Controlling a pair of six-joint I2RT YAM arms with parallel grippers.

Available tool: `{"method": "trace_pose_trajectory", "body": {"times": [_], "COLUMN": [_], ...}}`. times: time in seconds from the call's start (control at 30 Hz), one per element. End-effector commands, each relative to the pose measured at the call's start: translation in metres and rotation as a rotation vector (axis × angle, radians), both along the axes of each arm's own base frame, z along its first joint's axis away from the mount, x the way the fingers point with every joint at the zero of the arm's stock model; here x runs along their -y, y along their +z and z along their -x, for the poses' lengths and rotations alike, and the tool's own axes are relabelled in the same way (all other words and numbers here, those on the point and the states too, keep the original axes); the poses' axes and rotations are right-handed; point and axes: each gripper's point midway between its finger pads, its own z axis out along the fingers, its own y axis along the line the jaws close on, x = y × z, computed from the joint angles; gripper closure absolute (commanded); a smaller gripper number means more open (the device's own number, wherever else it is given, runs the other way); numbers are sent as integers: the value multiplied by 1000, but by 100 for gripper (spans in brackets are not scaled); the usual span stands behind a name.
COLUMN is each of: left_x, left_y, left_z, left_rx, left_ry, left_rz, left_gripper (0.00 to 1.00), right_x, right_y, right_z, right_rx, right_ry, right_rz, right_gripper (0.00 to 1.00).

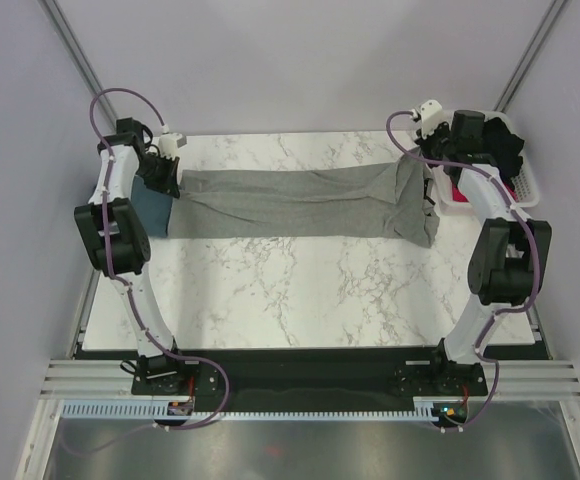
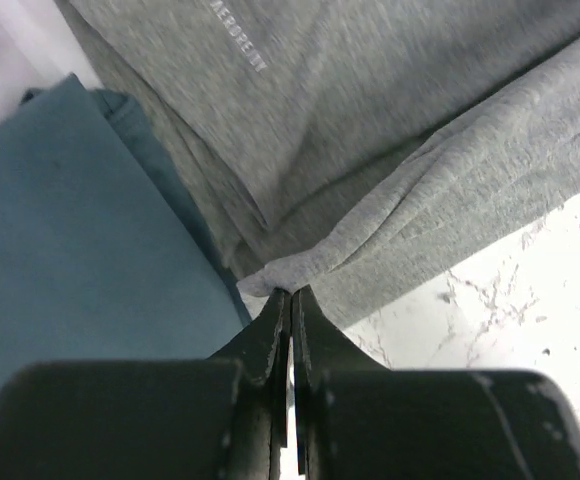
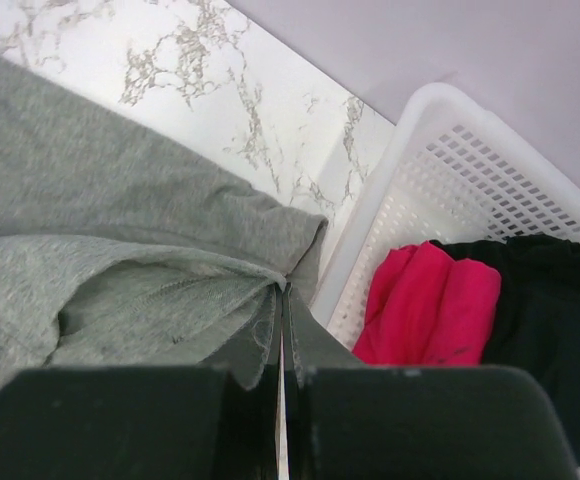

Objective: Fold and stack the t-shirts
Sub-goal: Fold the tshirt

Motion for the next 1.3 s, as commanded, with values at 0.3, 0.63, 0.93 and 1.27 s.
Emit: {"method": "trace_pose_trajectory", "body": {"times": [0.3,0.63,0.93,1.27], "left_x": [-7,49,111,126], "left_y": [21,55,0,-49], "left_z": [-45,-2,31,25], "left_rx": [59,58,-112,-197], "left_ry": [184,96,-6,-42], "left_rz": [44,168,196,121], "left_gripper": [59,57,58,58], "right_x": [22,-20,-59,-64], "right_y": [22,17,-63,-103], "right_z": [-62,-6,11,-26], "right_rx": [106,-57,-334,-382], "right_ry": [-230,-169,-152,-154], "right_rz": [-101,-330,-522,-504], "right_gripper": [52,45,48,48]}}
